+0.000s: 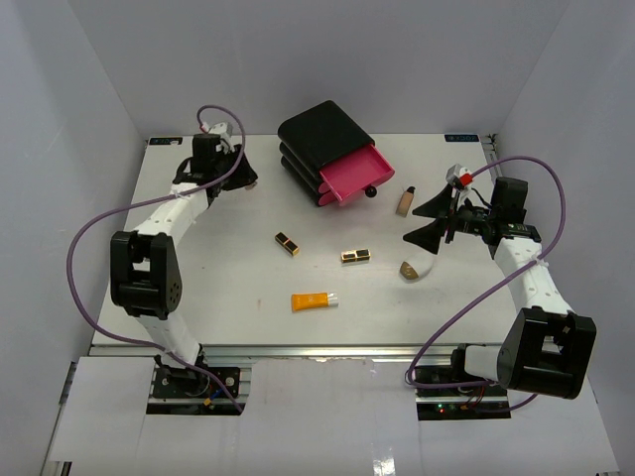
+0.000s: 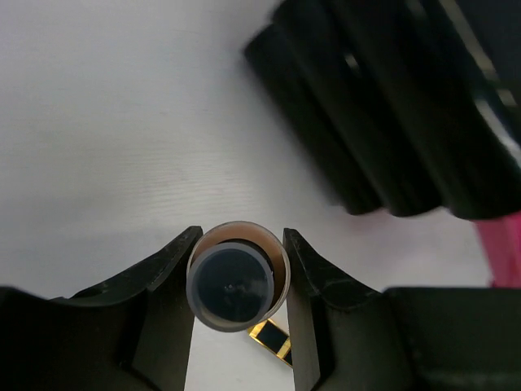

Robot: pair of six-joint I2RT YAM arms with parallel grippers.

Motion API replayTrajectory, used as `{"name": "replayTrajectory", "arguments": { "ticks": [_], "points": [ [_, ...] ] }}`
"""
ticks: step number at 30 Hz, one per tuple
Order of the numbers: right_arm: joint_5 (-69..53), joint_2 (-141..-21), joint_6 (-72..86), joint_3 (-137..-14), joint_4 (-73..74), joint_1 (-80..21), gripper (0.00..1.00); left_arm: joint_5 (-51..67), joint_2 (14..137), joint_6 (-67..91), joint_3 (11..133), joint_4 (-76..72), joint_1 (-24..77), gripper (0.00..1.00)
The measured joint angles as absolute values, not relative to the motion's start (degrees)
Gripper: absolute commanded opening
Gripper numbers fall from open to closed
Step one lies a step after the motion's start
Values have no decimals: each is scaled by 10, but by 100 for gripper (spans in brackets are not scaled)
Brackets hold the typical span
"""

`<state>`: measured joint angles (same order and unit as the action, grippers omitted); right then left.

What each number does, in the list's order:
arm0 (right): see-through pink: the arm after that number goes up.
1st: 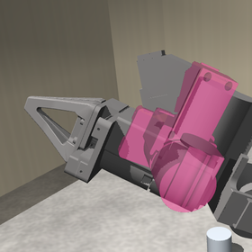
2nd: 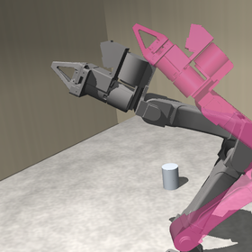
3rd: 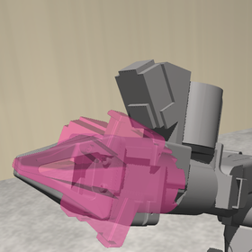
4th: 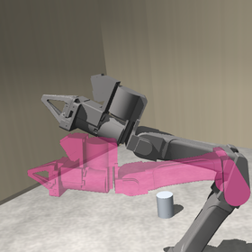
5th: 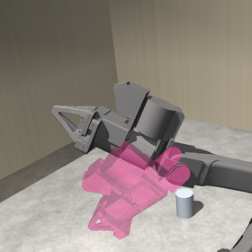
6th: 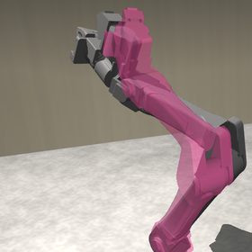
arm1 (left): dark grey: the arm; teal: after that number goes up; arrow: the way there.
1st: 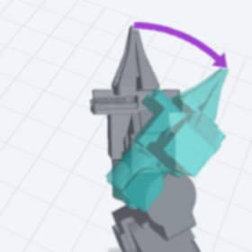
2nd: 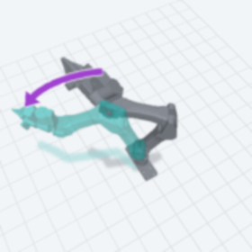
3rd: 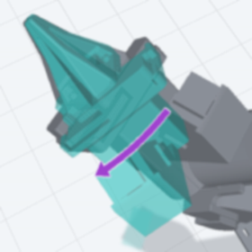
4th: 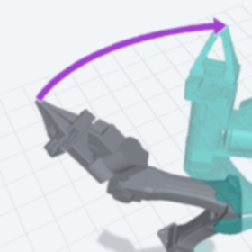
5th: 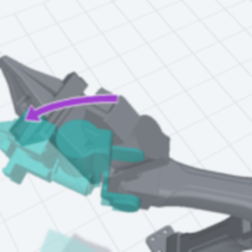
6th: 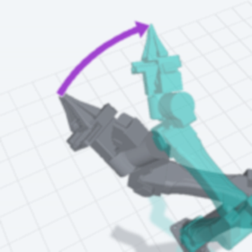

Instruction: Organize the makeup

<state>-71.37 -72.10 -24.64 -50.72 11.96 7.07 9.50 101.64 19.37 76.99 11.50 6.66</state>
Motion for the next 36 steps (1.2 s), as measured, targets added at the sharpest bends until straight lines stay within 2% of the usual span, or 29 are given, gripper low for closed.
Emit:
{"name": "replayTrajectory", "arguments": {
  "ticks": [7, 12, 22, 28, 30, 36],
  "points": [
    [-714, -721, -238, -506, 115, 71, 100, 93, 1000, 183, 922, 247, 227, 3],
    [-714, -720, -234, -499, 109, 76, 100, 53, 1020, 174, 1004, 319, 305, 4],
    [-723, -719, -229, -498, 104, 85, 100, -83, 1224, 125, 1265, 444, 398, 6],
    [-728, -719, -228, -498, 104, 90, 100, -130, 1289, 96, 1311, 485, 415, 8],
    [-730, -719, -228, -498, 104, 90, 100, -140, 1297, 90, 1313, 489, 415, 11],
    [-735, -719, -227, -497, 104, 92, 100, -164, 1300, 75, 1316, 488, 417, 35]
  ]
}}
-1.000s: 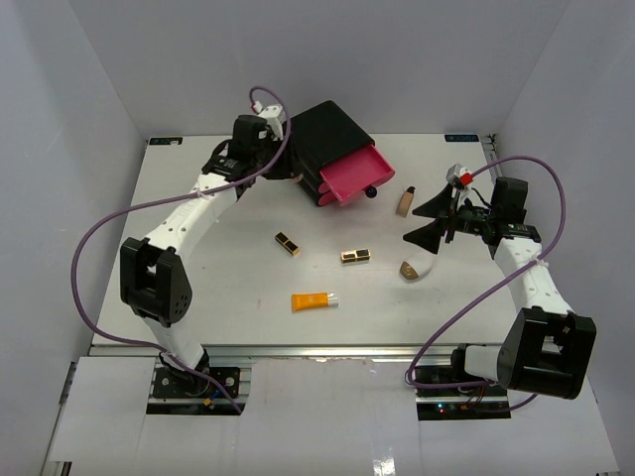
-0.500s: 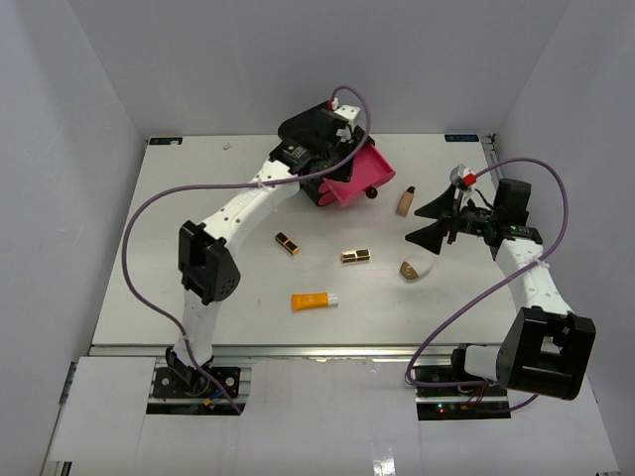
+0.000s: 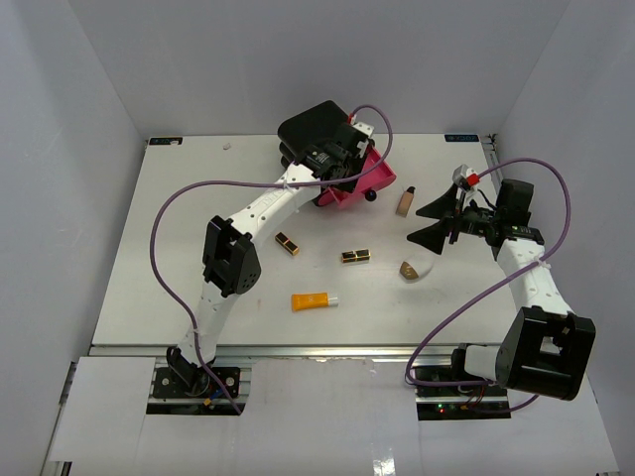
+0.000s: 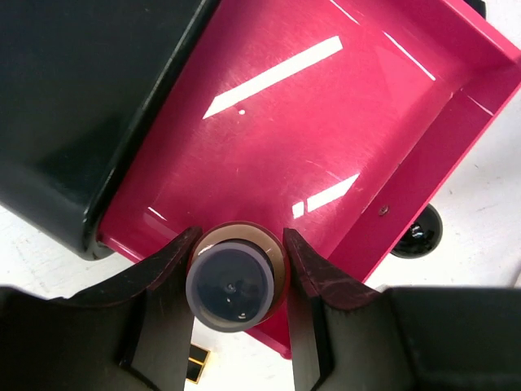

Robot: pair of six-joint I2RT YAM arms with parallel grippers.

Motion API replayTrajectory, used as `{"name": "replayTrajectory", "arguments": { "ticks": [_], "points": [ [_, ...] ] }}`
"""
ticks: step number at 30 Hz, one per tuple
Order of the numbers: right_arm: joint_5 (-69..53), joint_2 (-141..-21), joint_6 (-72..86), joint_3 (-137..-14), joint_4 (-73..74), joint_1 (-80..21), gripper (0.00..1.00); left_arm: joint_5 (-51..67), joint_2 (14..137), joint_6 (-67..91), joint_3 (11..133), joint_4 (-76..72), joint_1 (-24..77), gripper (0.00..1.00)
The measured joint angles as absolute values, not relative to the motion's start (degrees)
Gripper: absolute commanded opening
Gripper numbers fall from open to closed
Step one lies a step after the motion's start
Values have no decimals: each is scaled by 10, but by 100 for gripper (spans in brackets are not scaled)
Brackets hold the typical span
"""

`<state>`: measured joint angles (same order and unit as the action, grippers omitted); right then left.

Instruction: Organize the makeup

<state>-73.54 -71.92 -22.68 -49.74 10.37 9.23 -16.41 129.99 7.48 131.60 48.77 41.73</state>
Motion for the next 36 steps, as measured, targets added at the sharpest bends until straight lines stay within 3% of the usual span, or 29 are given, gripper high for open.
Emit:
{"name": "replayTrajectory", "arguments": {
  "ticks": [6, 12, 36],
  "points": [
    [-736, -719, -226, -497, 103, 95, 100, -175, 1300, 66, 1319, 480, 418, 61],
    [-737, -719, -225, -497, 103, 97, 100, -182, 1300, 60, 1325, 474, 424, 74],
    [-737, -719, -225, -492, 103, 100, 100, -171, 1287, 58, 1340, 413, 434, 74]
  ]
}}
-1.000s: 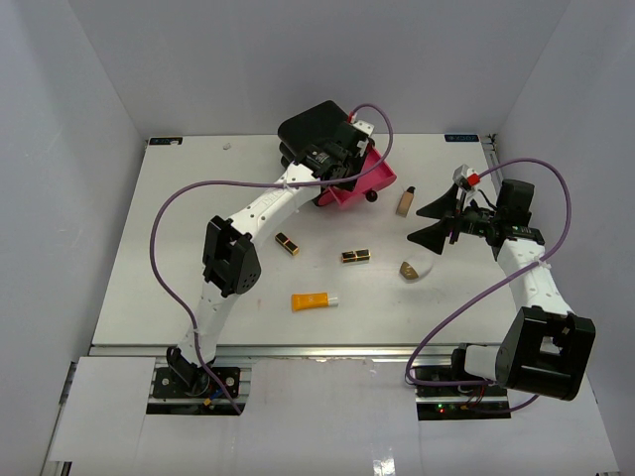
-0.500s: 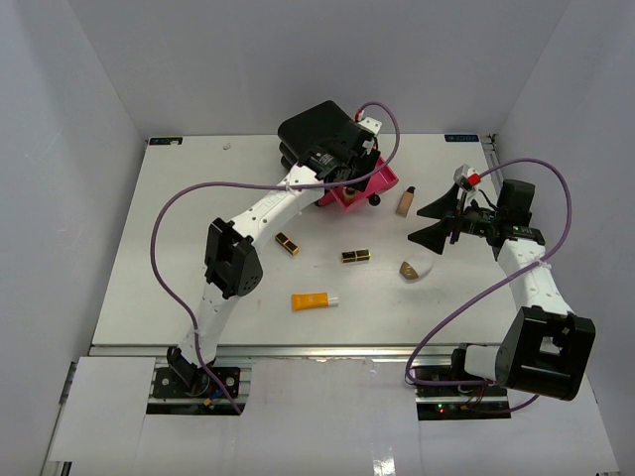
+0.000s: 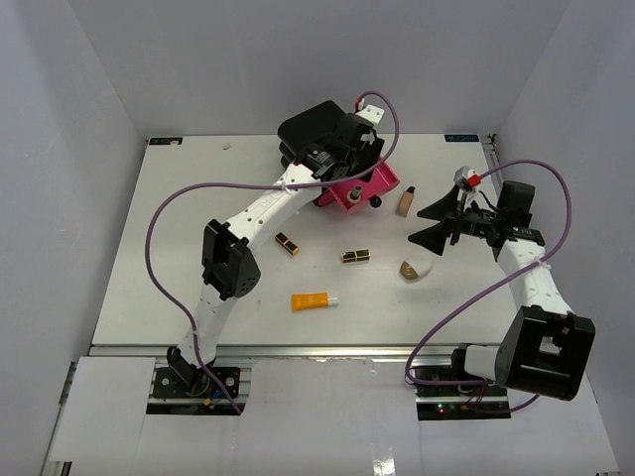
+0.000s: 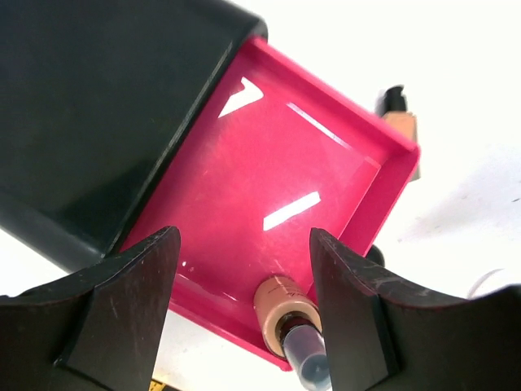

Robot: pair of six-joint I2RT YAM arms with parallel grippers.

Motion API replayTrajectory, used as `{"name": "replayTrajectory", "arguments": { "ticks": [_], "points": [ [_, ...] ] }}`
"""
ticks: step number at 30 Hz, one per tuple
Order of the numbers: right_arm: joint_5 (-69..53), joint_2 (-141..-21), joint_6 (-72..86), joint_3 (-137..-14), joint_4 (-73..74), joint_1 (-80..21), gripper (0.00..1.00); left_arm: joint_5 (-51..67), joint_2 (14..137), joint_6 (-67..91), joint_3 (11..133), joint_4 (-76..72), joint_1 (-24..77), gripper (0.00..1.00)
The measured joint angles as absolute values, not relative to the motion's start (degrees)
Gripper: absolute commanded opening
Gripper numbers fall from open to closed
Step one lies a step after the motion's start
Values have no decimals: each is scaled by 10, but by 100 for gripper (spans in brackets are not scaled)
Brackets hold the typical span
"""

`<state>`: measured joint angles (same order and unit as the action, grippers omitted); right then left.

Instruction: Organize the makeup

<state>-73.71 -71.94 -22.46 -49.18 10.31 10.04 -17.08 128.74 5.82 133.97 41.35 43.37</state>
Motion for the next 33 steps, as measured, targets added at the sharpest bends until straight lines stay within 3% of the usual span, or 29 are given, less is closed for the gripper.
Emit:
{"name": "replayTrajectory", "arguments": {
  "ticks": [6, 13, 19, 25, 33],
  "points": [
    [-737, -720, -225, -489, 103, 101, 100, -151, 1191, 66, 1270, 381, 437, 65],
    [-715, -718, -226, -489, 103, 92, 100, -122, 996, 97, 1068, 311, 439, 66],
    [-542, -709, -192, -501, 84, -22, 94, -105, 845, 141, 845, 270, 435, 69],
    [-383, -775, -118, -614, 57, -122, 92, -97, 682, 204, 626, 250, 416, 70],
    [-288, -835, -78, -653, 41, -182, 99, -74, 558, 291, 473, 216, 408, 71]
  ]
}}
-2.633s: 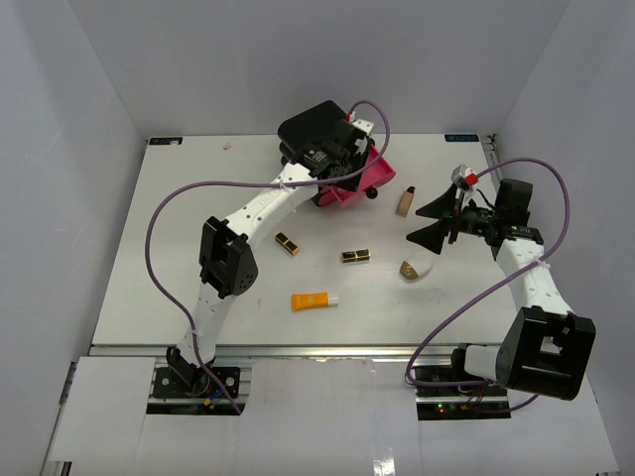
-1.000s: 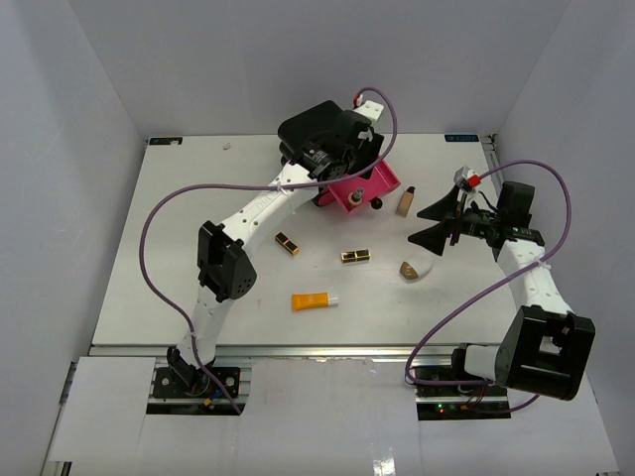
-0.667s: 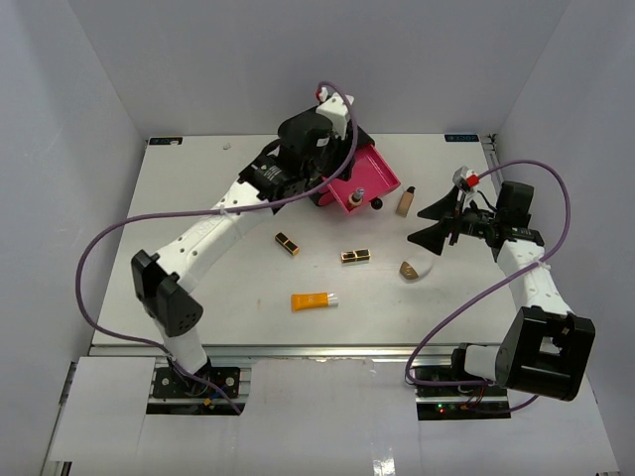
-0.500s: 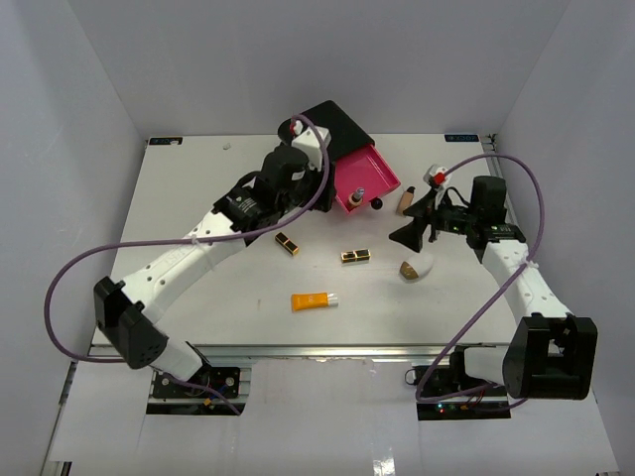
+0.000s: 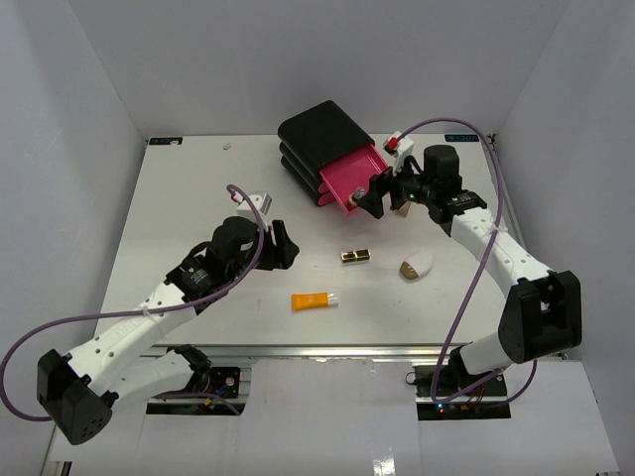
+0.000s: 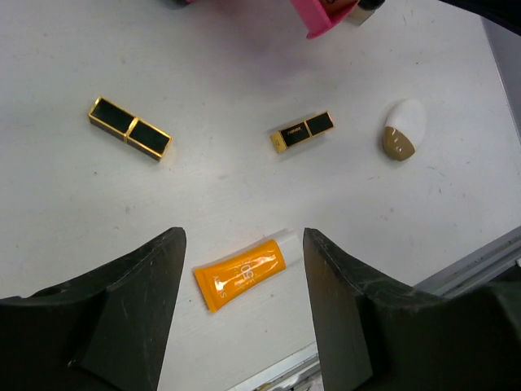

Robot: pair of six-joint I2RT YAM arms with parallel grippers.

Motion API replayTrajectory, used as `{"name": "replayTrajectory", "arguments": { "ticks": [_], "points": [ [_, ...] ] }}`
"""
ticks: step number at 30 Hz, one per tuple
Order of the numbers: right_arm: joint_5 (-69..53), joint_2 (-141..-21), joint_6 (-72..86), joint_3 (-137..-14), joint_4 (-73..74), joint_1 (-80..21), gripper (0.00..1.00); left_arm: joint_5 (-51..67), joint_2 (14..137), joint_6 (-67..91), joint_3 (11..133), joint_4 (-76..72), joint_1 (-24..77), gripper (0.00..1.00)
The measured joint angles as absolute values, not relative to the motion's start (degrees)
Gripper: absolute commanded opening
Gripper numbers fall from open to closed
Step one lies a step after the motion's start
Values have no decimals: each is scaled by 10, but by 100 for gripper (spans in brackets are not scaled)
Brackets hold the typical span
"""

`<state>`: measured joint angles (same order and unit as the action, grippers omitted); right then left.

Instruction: Organize the makeup

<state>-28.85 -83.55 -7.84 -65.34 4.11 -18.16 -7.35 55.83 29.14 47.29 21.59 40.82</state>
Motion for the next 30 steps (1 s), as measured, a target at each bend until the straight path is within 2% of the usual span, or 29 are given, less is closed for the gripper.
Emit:
{"name": "replayTrajectory", "arguments": {
  "ticks": [5, 15, 30],
  "points": [
    [-259, -859, -76, -655, 42, -203, 100, -61, 530, 324, 434, 210, 408, 70],
    [-225, -899, -73, -696, 38, -218, 70, -51, 500, 350, 425, 195, 408, 71],
    [-216, -913, -64, -697, 33, -218, 43, -51, 479, 352, 417, 197, 408, 71]
  ]
}}
